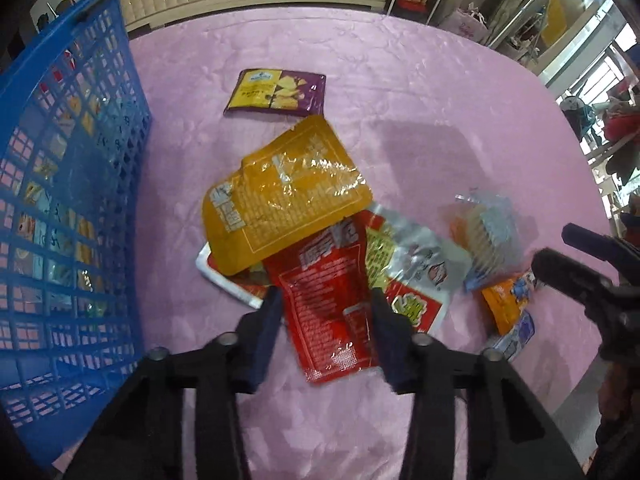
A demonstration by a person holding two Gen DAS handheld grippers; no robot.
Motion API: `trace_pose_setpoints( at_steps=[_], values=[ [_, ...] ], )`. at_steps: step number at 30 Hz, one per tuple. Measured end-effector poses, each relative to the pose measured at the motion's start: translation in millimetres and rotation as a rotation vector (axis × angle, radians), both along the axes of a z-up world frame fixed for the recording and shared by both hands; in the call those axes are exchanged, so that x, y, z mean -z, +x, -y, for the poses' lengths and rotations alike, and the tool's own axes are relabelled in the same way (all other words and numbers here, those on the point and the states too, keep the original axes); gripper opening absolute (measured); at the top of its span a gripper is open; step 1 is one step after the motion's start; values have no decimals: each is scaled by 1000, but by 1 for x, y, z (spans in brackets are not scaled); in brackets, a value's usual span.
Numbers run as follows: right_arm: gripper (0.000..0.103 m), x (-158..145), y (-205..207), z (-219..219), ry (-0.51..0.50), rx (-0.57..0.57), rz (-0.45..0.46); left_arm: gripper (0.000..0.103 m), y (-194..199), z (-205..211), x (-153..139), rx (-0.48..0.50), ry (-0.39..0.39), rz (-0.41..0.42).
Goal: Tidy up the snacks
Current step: 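Lower both grippers toward the snack pile beside the basket, then grasp a red snack bag with the left gripper while the right grasps the clear striped bag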
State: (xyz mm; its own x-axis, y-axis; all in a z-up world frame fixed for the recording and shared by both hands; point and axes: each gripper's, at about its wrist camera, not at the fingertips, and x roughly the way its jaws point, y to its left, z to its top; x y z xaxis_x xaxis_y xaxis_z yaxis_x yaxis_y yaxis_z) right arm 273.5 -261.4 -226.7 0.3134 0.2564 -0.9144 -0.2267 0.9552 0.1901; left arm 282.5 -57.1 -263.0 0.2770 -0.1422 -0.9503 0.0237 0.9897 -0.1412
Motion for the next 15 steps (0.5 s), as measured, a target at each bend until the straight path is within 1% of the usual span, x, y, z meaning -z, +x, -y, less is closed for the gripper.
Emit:
trace_pose_setpoints(
  at_steps=[4,5,8,9,12,15],
  values=[
    [94,0,5,-5,9,7,3,39,-2,-14,4,-29,-55,-22],
    [94,0,7,-7,9,5,6,39,-1,-16,5,-29,-58,-23],
    [94,2,13,-13,-10,0,7,40,-1,-13,6,-13,-40,-12],
    [94,4,15,-14,-16,1,4,40,4,-15,7,-11,-40,-9],
    [94,11,21,-19,-35,-12,-15,42,2,-16,8,-16,-52,-5],
    [94,18,25,-23,-36,-16,-28,43,10,-10,10,10,-15,-5]
  ],
)
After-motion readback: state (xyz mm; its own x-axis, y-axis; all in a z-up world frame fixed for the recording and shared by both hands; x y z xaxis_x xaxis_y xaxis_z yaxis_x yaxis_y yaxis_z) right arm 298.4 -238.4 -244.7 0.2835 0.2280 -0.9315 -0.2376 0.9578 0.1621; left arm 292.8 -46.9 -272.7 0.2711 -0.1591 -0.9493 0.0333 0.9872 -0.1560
